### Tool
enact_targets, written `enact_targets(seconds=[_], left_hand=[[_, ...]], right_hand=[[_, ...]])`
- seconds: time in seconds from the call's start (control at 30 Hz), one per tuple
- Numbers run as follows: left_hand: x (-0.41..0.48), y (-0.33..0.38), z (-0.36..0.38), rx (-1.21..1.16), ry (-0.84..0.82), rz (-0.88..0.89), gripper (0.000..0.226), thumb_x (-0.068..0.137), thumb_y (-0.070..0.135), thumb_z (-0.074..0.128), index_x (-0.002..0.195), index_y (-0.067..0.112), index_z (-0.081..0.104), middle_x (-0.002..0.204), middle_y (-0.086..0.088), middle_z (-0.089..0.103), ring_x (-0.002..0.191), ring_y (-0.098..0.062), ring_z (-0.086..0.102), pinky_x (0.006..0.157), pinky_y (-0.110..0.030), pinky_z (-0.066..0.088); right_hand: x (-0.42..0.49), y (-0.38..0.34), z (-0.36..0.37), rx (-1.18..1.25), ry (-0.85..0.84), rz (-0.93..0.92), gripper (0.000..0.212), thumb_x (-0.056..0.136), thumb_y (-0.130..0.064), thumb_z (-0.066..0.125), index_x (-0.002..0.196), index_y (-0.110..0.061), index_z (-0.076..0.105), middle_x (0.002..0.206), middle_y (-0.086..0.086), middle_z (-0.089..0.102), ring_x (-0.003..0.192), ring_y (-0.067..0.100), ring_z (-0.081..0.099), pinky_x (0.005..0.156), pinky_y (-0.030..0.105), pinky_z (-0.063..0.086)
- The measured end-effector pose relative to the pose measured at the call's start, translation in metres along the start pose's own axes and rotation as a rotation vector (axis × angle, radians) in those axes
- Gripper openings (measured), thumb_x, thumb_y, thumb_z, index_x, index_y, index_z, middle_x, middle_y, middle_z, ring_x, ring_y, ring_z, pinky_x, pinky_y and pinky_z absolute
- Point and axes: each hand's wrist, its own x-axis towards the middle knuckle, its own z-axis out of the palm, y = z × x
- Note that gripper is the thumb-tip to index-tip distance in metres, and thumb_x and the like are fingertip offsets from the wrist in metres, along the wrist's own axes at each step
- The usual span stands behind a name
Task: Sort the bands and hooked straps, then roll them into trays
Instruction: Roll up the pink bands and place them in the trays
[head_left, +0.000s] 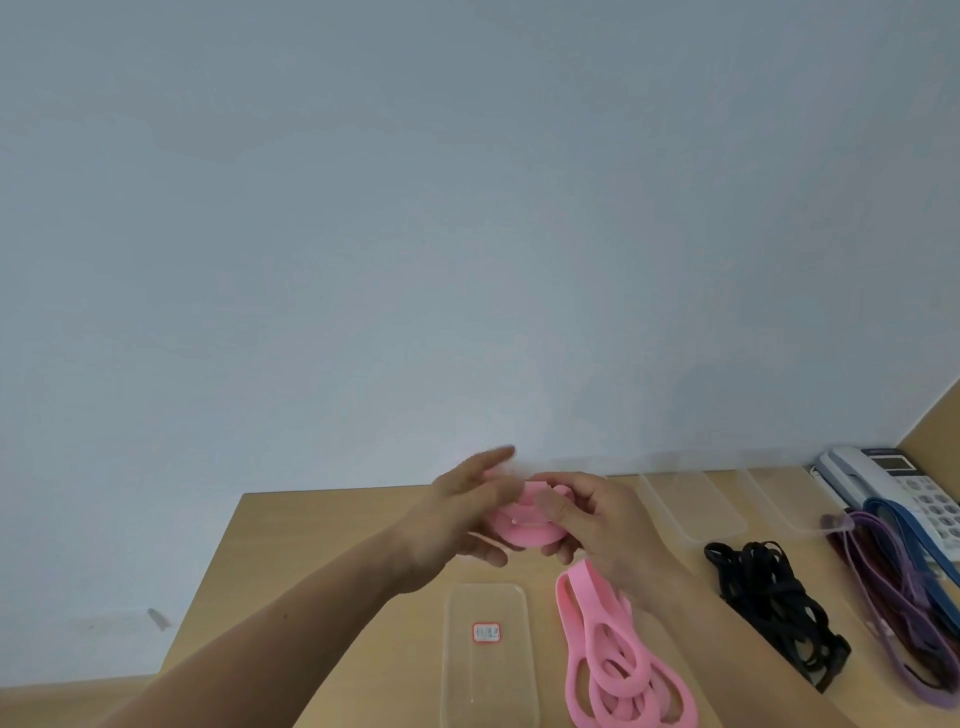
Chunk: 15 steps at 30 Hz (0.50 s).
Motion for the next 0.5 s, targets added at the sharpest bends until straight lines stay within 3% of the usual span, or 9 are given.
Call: enact_targets(seconds=[0.13, 0.33, 0.5], left_hand=[[0.002, 0.004, 0.003, 0.047, -0.142, 0.009, 0.032, 0.095, 0.041, 0.059, 0.115, 0.019, 0.071, 0.100, -0.017, 0.072, 0.083, -0.024, 0.066, 0.070, -0.032, 0.053], [0.003, -0.003, -0.004, -0.091, -0.009, 0.001, 0.027, 0.094, 0.029, 0.060, 0.104, 0.010, 0.076, 0.095, -0.024, 0.072, 0.081, -0.028, 0.069, 0.064, -0.031, 0.056], [0.004, -0.006, -0.003, -0.140, 0.070, -0.020, 0.024, 0.095, 0.024, 0.062, 0.095, 0.004, 0.076, 0.089, -0.024, 0.072, 0.074, -0.027, 0.069, 0.060, -0.030, 0.056]], right_hand=[[-0.001, -0.001, 0.005, -0.024, -0.069, -0.020, 0.021, 0.085, -0.040, 0.070, 0.103, -0.031, 0.077, 0.084, 0.014, 0.074, 0.061, 0.027, 0.063, 0.054, 0.031, 0.052], [-0.004, -0.002, -0.003, 0.186, -0.158, 0.026, 0.024, 0.092, -0.026, 0.058, 0.111, -0.027, 0.073, 0.096, 0.013, 0.073, 0.078, 0.028, 0.070, 0.065, 0.032, 0.055], [-0.001, 0.004, -0.001, 0.117, -0.034, -0.017, 0.016, 0.090, -0.013, 0.066, 0.103, -0.018, 0.073, 0.085, 0.014, 0.074, 0.074, 0.030, 0.071, 0.061, 0.029, 0.055]])
